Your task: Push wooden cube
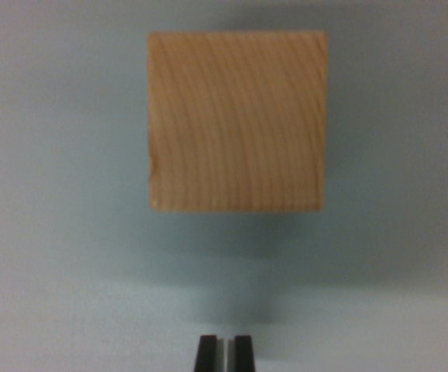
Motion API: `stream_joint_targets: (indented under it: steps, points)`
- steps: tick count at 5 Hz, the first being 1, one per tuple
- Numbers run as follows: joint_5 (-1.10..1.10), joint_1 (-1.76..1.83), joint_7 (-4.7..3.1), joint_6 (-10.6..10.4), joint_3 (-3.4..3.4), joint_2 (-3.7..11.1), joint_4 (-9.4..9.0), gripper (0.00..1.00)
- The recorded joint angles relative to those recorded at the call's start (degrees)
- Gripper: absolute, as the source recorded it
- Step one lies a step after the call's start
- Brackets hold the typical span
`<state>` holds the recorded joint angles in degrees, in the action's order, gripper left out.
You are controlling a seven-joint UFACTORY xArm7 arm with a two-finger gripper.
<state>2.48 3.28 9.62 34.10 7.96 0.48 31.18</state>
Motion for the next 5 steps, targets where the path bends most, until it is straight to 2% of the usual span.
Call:
stream_joint_targets:
  steps: [1, 2, 3, 4, 5]
  points:
    - [0.0, 0.0, 0.0, 0.0, 0.0, 0.0, 0.0, 1.0]
    - [-0.27, -0.06, -0.01, 0.54, -0.16, 1.41, 1.94, 1.0]
    - [-0.27, -0.06, -0.01, 0.54, -0.16, 1.41, 1.94, 1.0]
    - [-0.58, -0.12, -0.02, 1.13, -0.33, 2.97, 4.07, 1.0]
    - [-0.58, -0.12, -0.02, 1.13, -0.33, 2.97, 4.07, 1.0]
